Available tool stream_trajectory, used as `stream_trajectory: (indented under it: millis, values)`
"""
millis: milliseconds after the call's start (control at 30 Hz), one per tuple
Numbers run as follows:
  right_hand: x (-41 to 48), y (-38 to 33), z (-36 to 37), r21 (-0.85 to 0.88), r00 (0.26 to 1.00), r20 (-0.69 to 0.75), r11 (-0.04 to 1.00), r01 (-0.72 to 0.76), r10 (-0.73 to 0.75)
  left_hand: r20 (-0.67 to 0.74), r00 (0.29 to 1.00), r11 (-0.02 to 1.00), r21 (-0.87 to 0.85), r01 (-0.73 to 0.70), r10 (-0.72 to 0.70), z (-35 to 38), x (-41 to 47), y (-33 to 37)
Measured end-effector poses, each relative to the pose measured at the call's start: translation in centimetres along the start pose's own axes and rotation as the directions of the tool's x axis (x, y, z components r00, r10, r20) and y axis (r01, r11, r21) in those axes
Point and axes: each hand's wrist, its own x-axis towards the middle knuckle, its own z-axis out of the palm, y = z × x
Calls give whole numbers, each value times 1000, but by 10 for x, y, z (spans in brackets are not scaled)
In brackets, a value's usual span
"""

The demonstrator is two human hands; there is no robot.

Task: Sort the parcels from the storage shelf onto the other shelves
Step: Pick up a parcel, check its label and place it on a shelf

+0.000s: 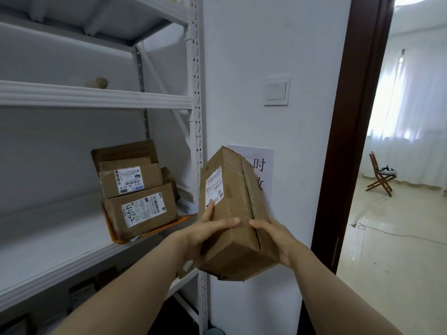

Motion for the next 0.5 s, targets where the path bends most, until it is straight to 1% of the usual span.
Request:
stream_trajectory:
  millis: [100,233,300,367,433,500]
  values:
    - [2,-8,1,-52,1000,19,998,18,-17,-38,999,999,-48,-3,2,0,-2,-3]
    - [3,-19,13,-119,998,-2,991,57,-58,-192,981,989,-133,-64,37,-2,-4,3]
    - [7,-23,21,-126,998,-15,990,65,-67,-276,960,984,-149,-99,54,-2,-7,10]
    - [10,-24,28,-132,999,-23,991,35,-38,-354,934,983,-150,-104,44,-1,-8,17]
    - [13,-23,32,-147,999,-33,989,13,-18,-423,906,990,-123,-64,6,-2,-6,25]
    - [19,-23,36,-122,1000,-18,993,-1,-2,-491,871,995,-94,-41,-11,-6,0,31]
